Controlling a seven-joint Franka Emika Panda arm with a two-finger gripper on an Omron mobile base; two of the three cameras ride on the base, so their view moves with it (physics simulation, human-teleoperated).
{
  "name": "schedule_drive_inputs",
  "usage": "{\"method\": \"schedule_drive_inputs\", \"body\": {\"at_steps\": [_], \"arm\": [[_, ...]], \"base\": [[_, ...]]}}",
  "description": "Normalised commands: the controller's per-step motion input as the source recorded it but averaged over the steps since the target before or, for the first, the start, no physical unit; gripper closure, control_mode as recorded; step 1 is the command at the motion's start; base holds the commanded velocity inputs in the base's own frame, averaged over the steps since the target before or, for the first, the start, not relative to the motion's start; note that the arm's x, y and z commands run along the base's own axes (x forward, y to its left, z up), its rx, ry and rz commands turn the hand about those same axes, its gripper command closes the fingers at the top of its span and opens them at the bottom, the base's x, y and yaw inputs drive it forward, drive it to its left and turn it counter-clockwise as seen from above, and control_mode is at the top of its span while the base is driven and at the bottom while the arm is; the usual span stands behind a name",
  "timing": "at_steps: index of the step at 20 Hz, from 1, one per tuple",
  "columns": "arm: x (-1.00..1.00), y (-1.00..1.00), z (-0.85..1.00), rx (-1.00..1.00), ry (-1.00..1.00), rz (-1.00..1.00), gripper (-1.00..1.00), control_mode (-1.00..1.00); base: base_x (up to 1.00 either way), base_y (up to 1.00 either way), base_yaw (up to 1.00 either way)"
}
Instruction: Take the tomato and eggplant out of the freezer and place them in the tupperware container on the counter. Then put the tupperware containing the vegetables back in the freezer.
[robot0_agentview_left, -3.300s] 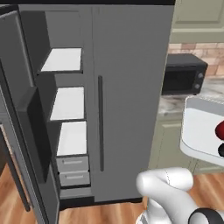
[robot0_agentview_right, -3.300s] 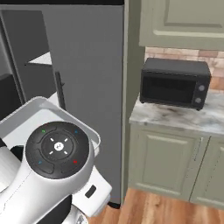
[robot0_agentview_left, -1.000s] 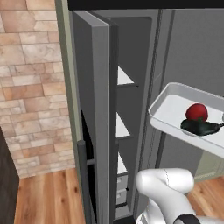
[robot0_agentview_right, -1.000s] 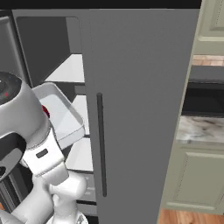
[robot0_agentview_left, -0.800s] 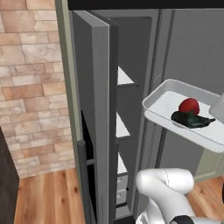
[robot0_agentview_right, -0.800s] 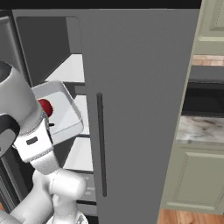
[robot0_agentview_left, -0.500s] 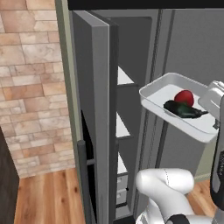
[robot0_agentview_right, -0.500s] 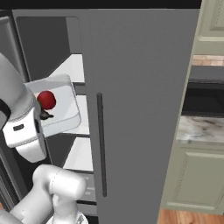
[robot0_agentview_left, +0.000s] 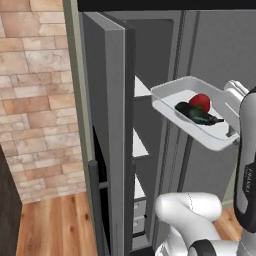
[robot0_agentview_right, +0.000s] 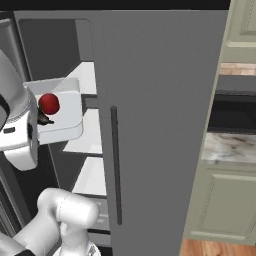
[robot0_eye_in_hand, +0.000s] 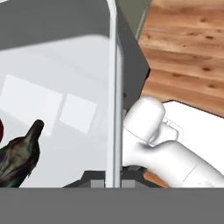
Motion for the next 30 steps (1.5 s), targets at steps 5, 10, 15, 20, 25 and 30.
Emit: {"method": "schedule_drive_inputs", "body": {"at_steps": [5, 10, 15, 20, 25, 30], "arm": [[0.34, 0.41, 0.00, 0.05, 0.00, -0.01, 1.00, -1.00], [0.53, 0.43, 0.01, 0.04, 0.00, -0.02, 1.00, -1.00], [0.73, 0.39, 0.00, 0.05, 0.00, -0.06, 1.00, -1.00], [0.83, 0.18, 0.00, 0.06, 0.00, -0.05, 1.00, -1.00], [0.81, 0.03, -0.01, 0.05, 0.00, -0.02, 1.00, -1.00], [0.76, 0.02, -0.12, 0.02, 0.00, 0.00, 1.00, -1.00]], "base": [[0.00, 0.00, 0.00], [0.00, 0.00, 0.00], [0.00, 0.00, 0.00], [0.00, 0.00, 0.00], [0.00, 0.00, 0.00], [0.00, 0.00, 0.00]]}}
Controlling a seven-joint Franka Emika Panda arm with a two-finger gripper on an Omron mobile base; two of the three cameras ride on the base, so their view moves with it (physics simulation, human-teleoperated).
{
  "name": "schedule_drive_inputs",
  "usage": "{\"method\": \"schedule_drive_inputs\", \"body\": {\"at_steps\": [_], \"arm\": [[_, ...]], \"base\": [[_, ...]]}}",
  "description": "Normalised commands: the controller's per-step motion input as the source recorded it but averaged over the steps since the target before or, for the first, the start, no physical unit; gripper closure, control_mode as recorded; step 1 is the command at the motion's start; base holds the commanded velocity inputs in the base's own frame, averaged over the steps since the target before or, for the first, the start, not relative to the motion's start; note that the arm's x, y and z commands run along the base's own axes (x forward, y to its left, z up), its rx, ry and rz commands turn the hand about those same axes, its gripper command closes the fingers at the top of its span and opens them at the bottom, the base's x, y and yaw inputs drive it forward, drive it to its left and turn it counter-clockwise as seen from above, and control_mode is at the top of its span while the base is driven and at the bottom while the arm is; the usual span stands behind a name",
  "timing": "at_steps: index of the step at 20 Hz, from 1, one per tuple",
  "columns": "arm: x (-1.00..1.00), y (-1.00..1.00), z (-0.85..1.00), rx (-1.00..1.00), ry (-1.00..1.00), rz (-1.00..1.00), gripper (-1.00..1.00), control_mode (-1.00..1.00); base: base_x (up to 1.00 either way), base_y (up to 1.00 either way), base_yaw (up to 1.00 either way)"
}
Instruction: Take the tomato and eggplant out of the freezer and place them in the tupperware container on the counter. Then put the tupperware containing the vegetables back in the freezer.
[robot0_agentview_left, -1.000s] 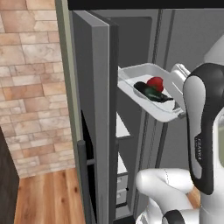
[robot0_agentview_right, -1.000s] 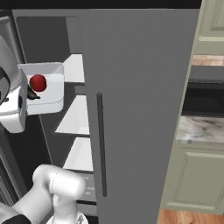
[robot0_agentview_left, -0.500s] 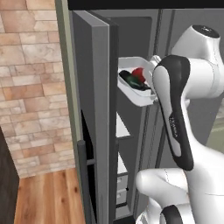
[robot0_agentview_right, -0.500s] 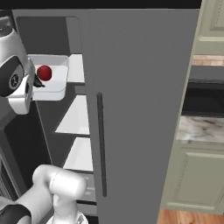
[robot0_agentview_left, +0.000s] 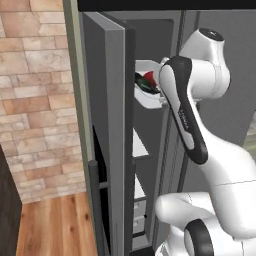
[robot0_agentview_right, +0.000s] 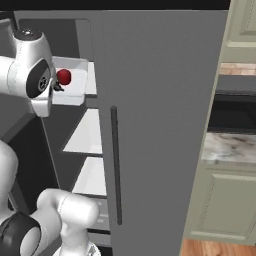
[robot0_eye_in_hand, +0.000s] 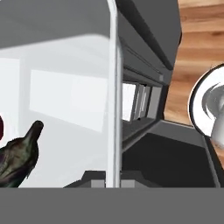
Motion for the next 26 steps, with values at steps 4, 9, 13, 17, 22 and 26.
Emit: {"method": "schedule_drive_inputs", "body": {"at_steps": [4, 9, 13, 17, 22, 26], "arm": [[0.77, 0.12, -0.16, 0.00, 0.00, 0.00, 1.00, -1.00], [0.79, 0.13, -0.13, 0.00, 0.00, 0.00, 1.00, -1.00], [0.82, 0.14, -0.12, 0.00, 0.00, 0.00, 1.00, -1.00], [0.81, 0.19, -0.17, 0.00, 0.00, 0.00, 1.00, -1.00], [0.79, 0.20, -0.25, 0.00, 0.00, 0.00, 1.00, -1.00], [0.82, 0.13, -0.17, 0.01, 0.00, 0.00, 1.00, -1.00]], "base": [[0.00, 0.00, 0.00], [0.00, 0.00, 0.00], [0.00, 0.00, 0.00], [0.00, 0.00, 0.00], [0.00, 0.00, 0.00], [0.00, 0.00, 0.00]]}}
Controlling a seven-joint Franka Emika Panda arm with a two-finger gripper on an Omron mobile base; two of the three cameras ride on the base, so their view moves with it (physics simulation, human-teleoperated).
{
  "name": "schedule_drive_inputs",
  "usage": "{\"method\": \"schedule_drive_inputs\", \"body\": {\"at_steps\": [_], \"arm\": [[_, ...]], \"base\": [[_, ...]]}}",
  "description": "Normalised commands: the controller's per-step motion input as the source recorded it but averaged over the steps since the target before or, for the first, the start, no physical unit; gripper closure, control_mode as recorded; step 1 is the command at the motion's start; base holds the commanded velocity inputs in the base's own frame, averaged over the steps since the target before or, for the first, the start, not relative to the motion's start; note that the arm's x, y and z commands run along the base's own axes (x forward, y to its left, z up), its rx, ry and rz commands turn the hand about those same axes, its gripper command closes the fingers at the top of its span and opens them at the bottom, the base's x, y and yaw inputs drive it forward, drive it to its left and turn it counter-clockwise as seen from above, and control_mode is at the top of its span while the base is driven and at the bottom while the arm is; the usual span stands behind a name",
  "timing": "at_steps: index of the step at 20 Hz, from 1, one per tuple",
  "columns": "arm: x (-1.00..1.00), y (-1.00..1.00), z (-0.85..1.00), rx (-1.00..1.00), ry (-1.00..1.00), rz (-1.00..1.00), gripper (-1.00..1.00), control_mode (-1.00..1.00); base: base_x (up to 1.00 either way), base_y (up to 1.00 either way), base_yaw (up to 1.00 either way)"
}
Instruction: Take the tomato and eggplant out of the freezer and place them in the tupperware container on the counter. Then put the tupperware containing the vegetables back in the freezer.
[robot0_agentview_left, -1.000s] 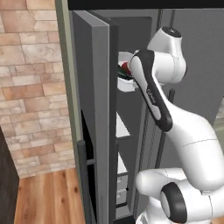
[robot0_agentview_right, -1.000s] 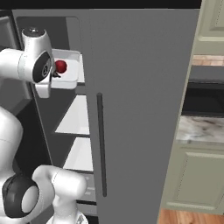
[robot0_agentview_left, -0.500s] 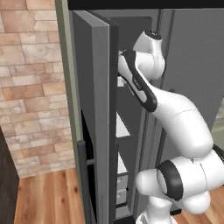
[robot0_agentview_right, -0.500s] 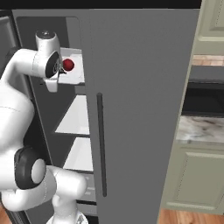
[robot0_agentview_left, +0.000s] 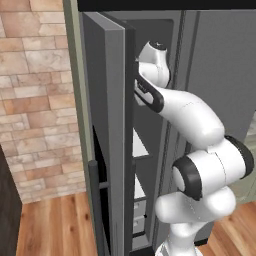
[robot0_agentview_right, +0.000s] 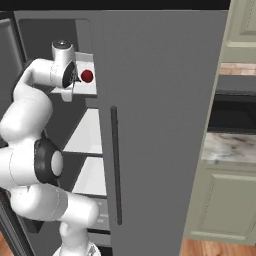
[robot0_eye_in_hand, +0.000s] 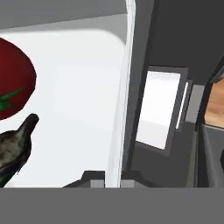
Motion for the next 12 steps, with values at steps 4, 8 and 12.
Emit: {"method": "schedule_drive_inputs", "body": {"at_steps": [4, 8, 12], "arm": [[0.83, 0.11, -0.10, 0.00, 0.00, 0.00, 1.00, -1.00], [0.81, 0.16, -0.06, 0.00, 0.00, 0.00, 1.00, -1.00], [0.65, 0.18, -0.05, 0.00, 0.00, 0.00, 1.00, -1.00]], "base": [[0.00, 0.00, 0.00], [0.00, 0.00, 0.00], [0.00, 0.00, 0.00]]}}
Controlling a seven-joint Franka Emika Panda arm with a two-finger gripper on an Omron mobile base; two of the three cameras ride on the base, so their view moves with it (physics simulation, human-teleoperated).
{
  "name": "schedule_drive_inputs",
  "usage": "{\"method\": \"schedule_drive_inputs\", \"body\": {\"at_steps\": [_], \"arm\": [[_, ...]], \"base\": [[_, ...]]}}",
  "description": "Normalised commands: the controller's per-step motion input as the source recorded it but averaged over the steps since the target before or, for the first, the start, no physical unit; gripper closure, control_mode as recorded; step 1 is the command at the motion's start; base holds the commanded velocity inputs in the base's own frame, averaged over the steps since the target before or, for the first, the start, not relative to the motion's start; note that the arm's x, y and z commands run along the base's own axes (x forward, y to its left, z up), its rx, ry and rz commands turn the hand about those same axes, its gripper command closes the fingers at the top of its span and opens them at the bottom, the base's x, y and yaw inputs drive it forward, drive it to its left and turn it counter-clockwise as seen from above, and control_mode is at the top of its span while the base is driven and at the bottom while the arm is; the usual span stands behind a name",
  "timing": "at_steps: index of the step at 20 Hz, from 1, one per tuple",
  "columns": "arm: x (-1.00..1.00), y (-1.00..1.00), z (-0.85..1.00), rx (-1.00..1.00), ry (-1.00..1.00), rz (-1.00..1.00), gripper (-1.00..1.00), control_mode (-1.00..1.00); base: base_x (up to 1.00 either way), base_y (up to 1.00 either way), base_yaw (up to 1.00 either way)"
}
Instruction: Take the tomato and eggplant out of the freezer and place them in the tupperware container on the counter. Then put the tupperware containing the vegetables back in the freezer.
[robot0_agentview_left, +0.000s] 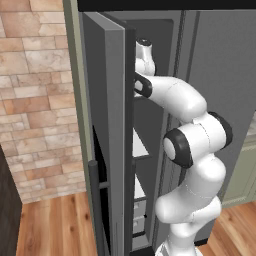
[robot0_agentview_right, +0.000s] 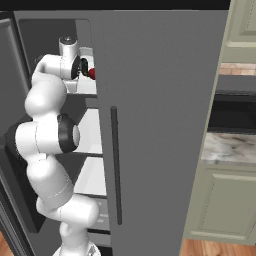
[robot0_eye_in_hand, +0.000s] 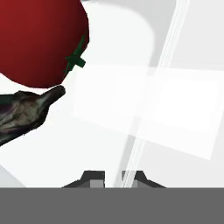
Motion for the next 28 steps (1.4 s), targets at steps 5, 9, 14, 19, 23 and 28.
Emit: {"method": "schedule_drive_inputs", "body": {"at_steps": [5, 9, 14, 19, 23, 28], "arm": [[0.55, 0.11, -0.11, 0.00, 0.02, 0.00, 1.00, -1.00], [0.46, 0.08, -0.11, 0.00, 0.05, 0.00, 1.00, -1.00], [0.22, 0.09, -0.18, -0.03, 0.05, 0.00, -1.00, -1.00], [0.02, 0.00, -0.10, -0.02, 0.01, 0.00, -1.00, -1.00], [-0.22, 0.00, -0.03, -0.02, -0.08, 0.00, -1.00, -1.00], [-0.48, 0.00, 0.00, 0.00, -0.17, 0.00, -1.00, -1.00]], "base": [[0.00, 0.00, 0.00], [0.00, 0.00, 0.00], [0.00, 0.00, 0.00], [0.00, 0.00, 0.00], [0.00, 0.00, 0.00], [0.00, 0.00, 0.00]]}}
